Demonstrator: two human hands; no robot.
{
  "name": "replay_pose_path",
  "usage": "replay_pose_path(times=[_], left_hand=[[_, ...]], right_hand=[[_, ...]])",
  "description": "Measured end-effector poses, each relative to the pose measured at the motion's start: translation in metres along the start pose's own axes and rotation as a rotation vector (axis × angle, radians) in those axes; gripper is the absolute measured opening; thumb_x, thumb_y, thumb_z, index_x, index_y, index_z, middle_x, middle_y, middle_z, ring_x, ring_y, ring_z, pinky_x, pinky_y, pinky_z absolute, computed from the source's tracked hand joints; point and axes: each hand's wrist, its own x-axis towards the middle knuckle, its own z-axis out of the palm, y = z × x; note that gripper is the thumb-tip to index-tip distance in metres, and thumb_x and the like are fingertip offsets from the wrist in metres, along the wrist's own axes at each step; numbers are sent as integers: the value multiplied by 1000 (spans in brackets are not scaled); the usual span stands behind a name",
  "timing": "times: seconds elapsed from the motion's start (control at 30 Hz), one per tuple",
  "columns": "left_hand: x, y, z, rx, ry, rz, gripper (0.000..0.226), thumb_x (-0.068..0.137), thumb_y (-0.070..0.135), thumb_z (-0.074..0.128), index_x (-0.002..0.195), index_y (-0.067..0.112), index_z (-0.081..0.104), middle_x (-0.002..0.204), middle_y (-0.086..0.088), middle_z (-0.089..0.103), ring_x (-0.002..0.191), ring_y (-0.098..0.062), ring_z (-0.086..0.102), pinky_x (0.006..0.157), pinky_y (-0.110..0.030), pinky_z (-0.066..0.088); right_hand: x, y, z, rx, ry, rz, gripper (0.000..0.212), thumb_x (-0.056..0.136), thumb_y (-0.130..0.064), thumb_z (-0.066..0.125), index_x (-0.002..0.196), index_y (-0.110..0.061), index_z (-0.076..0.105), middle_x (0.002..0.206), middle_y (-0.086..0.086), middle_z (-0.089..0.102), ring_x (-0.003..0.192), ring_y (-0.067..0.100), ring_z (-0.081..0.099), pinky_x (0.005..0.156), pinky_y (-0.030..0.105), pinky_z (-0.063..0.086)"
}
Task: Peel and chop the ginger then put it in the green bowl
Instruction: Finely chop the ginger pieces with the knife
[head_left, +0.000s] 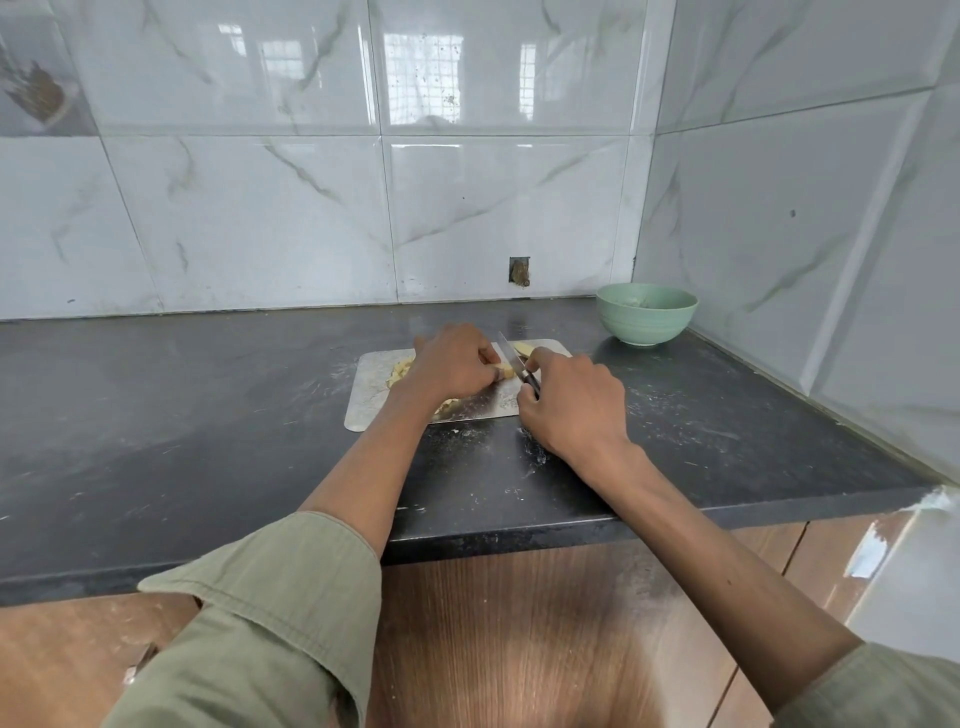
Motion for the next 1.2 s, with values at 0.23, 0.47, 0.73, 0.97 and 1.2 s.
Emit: replay_pose_path(times=[0.23,0.47,0.73,0.97,1.2], left_hand=[[0,0,-2,1,9,-14,23,87,46,78,95,25,83,92,12,77,94,-11,67,84,-33,48],[1,-2,0,0,7,-8,18,86,42,78,94,26,83,91,12,77,94,-13,68,88,-37,51],[1,-2,2,3,15,2,16,88,38,78,97,25,83,94,10,78,94,-12,67,79,-29,39],[2,-2,2,-1,15,-10,13,86,37,79,94,28,83,90,16,75,96,-13,68,92,-38,51],[3,-3,2,0,23,-9,18,86,44,78,94,29,83,93,15,76,99,-14,67,97,-41,49]], right_hand=[[-1,1,0,2,5,24,25,94,-32,54,115,-22,63,106,10,67,95,36,63,68,36,37],[-1,-1,-2,4,1,21,26,95,-32,54,117,-22,63,106,10,67,97,36,63,68,36,38],[2,-1,3,-29,-41,-26,20,97,-28,52,113,-18,58,107,13,65,97,37,60,69,36,34],[12,3,4,73,-117,25,24,92,-29,56,114,-25,63,106,8,69,102,36,62,71,35,36],[-2,2,2,46,-62,40,24,93,-27,55,115,-21,61,109,9,66,103,35,59,75,38,41]])
